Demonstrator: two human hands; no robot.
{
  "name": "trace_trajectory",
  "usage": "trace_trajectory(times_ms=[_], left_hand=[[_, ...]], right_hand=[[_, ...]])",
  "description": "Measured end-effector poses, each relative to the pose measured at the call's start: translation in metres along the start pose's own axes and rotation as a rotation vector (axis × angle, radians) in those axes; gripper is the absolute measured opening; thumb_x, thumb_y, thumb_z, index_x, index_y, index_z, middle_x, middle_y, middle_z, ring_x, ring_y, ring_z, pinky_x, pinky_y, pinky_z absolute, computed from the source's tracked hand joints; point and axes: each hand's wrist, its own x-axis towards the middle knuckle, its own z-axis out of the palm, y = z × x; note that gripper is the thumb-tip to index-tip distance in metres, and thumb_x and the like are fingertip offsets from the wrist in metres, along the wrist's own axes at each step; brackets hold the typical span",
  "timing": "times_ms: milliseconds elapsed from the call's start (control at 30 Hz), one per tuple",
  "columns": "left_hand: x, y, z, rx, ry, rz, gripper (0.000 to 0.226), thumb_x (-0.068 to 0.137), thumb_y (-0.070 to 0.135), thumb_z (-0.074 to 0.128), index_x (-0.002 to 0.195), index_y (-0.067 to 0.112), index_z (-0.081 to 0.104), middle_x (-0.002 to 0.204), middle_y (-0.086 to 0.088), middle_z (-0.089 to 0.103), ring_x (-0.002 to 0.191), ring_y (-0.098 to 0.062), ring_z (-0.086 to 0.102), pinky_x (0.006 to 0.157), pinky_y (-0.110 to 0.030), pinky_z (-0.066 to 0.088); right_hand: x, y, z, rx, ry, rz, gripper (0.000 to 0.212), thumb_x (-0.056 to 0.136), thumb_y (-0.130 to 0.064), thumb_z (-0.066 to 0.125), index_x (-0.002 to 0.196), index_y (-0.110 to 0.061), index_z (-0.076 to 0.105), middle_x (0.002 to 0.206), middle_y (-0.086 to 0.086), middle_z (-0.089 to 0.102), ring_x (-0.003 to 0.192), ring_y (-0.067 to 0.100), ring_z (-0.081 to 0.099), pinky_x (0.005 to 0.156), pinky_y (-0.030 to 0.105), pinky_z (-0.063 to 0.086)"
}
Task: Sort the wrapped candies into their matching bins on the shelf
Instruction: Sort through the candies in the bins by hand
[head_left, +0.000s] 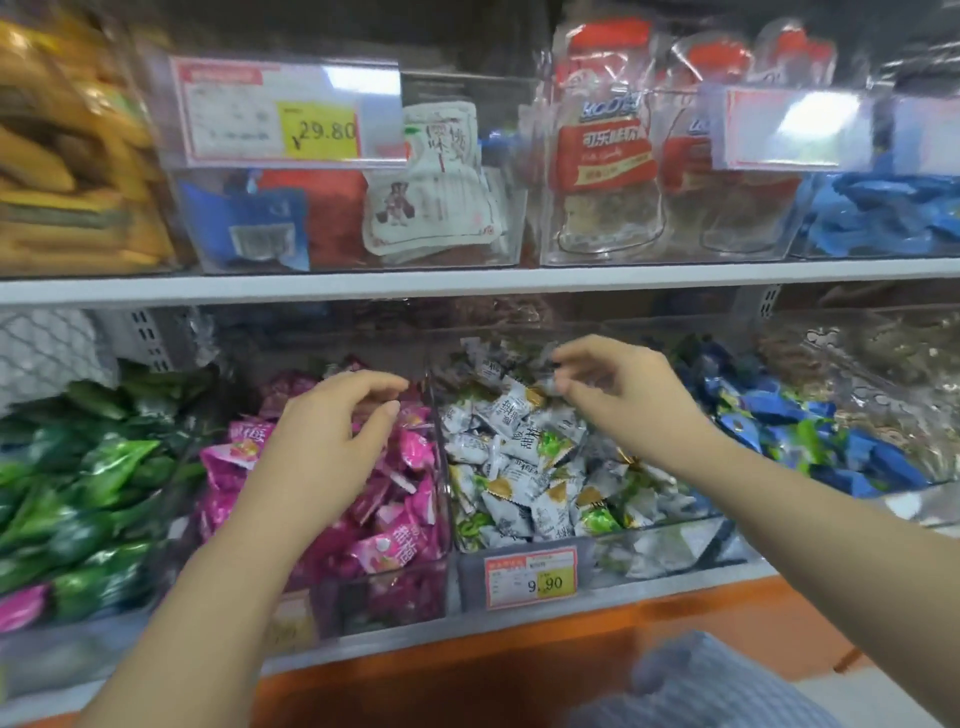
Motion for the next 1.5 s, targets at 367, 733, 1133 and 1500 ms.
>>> trace_trajectory(times_ms=[367, 733, 1133, 1500], left_hand=[[-0.061, -0.076, -0.085, 0.26, 0.177, -0.011, 0.018, 0.088, 0.016, 0.057, 0.099, 0.021, 0.07, 0.095, 0.015, 0.06, 0.08, -0.003, 0.053, 0.075, -0.01, 0.035], [-0.061, -0.089, -0.096, 0.161, 0.15, -0.183, 0.024, 0.093, 0.018, 0.055, 0.111, 0.029, 0.066, 0.104, 0.019, 0.059, 0.09, 0.002, 0.054, 0.075, -0.006, 0.035], [-0.056, -0.093, -0.093, 0.107, 0.103, -0.21, 0.023, 0.094, 0.02, 0.053, 0.113, 0.029, 0.064, 0.106, 0.019, 0.056, 0.092, 0.002, 0.055, 0.082, -0.015, 0.041], [-0.047, -0.094, -0.087, 0.116, 0.125, -0.199, 0.024, 0.094, 0.025, 0.053, 0.114, 0.031, 0.063, 0.098, 0.027, 0.05, 0.084, 0.012, 0.05, 0.077, -0.01, 0.037]], right_hand=[[0.027, -0.092, 0.089, -0.131, -0.591, -0.32, 0.027, 0.092, -0.025, 0.06, 0.119, -0.024, 0.061, 0.108, -0.008, 0.066, 0.095, 0.005, 0.061, 0.084, 0.022, 0.049], [0.063, -0.108, 0.148, -0.444, -0.782, -0.4, 0.068, 0.085, -0.053, 0.059, 0.143, -0.023, 0.038, 0.148, 0.001, 0.039, 0.134, 0.018, 0.038, 0.107, 0.026, 0.03], [0.071, -0.104, 0.119, -0.642, -0.866, -0.465, 0.044, 0.093, -0.044, 0.051, 0.131, -0.022, 0.055, 0.134, -0.004, 0.055, 0.119, 0.013, 0.052, 0.103, 0.028, 0.039], [0.094, -0.115, 0.165, -0.506, -0.929, -0.383, 0.045, 0.094, -0.041, 0.052, 0.131, -0.016, 0.055, 0.136, 0.0, 0.054, 0.122, 0.017, 0.051, 0.105, 0.031, 0.037]])
